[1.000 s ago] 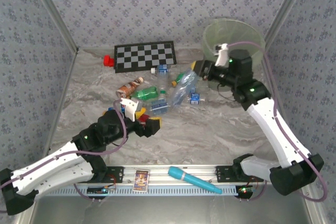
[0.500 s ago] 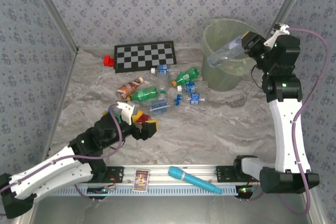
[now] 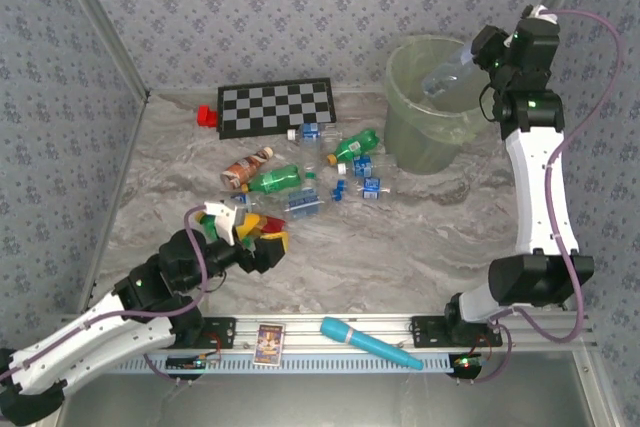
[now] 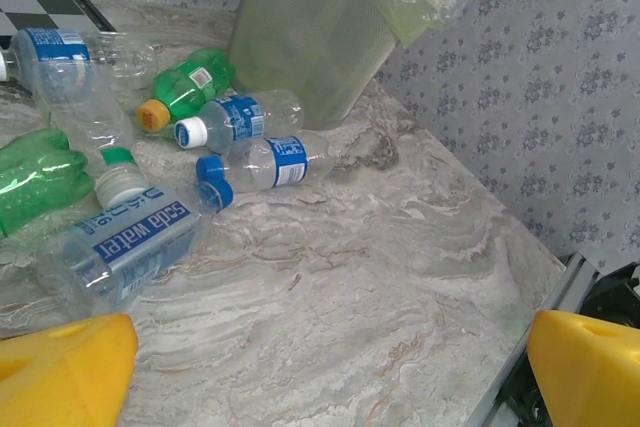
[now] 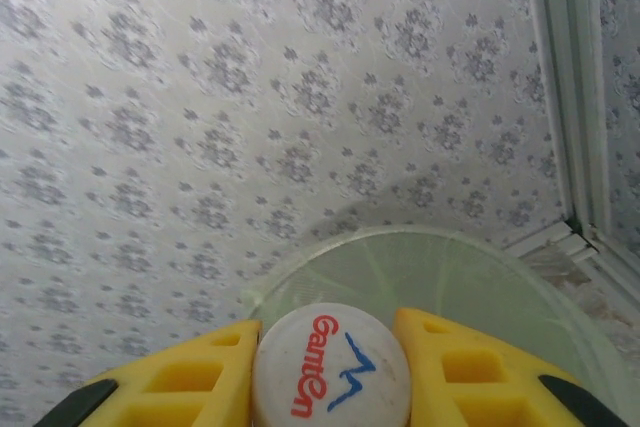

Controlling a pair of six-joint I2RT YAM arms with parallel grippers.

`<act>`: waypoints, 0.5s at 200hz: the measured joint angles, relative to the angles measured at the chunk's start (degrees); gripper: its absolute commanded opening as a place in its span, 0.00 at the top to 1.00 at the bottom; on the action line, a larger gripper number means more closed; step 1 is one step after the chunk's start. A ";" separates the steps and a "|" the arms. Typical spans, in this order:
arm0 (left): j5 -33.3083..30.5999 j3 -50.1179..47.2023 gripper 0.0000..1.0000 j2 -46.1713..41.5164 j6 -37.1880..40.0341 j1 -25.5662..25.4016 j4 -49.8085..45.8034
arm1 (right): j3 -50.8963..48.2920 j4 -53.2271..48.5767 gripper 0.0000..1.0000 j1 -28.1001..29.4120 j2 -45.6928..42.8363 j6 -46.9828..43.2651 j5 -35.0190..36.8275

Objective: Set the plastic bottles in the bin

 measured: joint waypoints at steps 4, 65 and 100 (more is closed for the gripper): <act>-0.02 0.00 0.00 -0.35 0.00 0.00 -0.17 | 0.07 -0.52 0.68 0.00 0.46 -0.59 0.13; -1.53 0.00 0.00 -2.64 -0.02 0.00 -2.40 | -1.44 -4.63 0.50 0.94 2.36 -5.77 0.94; -1.55 0.00 0.00 -1.64 -0.02 0.00 -2.40 | -1.62 -4.85 0.00 2.84 2.36 -7.34 1.05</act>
